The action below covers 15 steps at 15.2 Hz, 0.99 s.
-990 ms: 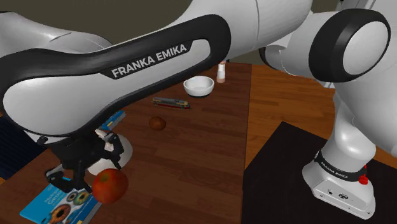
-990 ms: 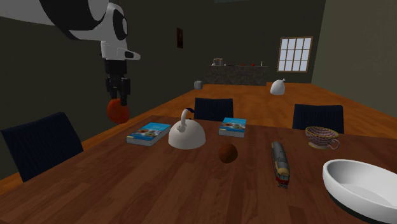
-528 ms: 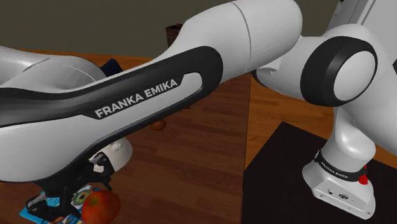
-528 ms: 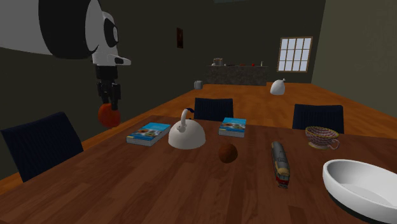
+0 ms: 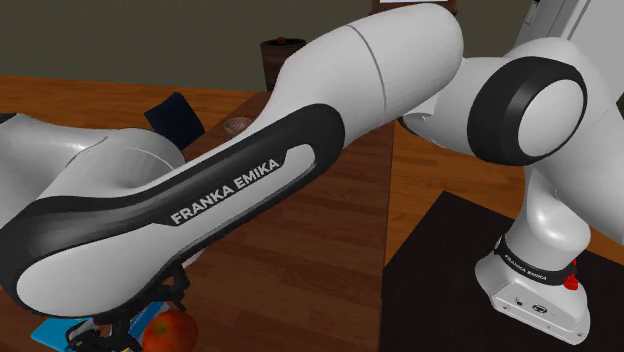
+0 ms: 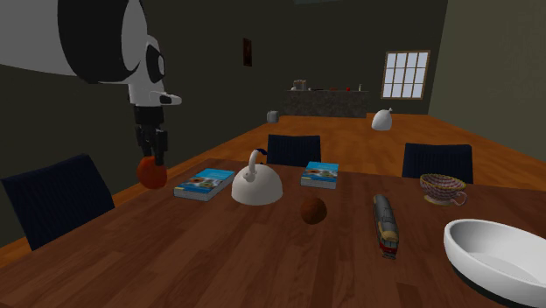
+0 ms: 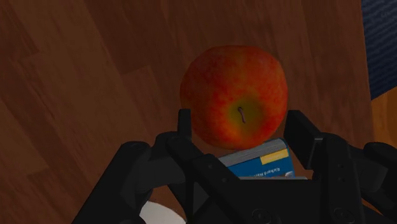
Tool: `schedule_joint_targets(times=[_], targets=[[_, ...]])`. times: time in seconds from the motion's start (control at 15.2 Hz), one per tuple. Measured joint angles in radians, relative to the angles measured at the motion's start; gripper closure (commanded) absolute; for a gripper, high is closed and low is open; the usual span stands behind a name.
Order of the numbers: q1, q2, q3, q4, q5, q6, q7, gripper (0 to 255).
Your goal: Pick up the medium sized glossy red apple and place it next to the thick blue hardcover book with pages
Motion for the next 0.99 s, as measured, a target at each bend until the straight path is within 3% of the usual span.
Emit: schedule_joint_targets(times=[0.99], targets=[[-0.008,0.062,-0.013,-0.097,-0.017,0.156,0.007,255]])
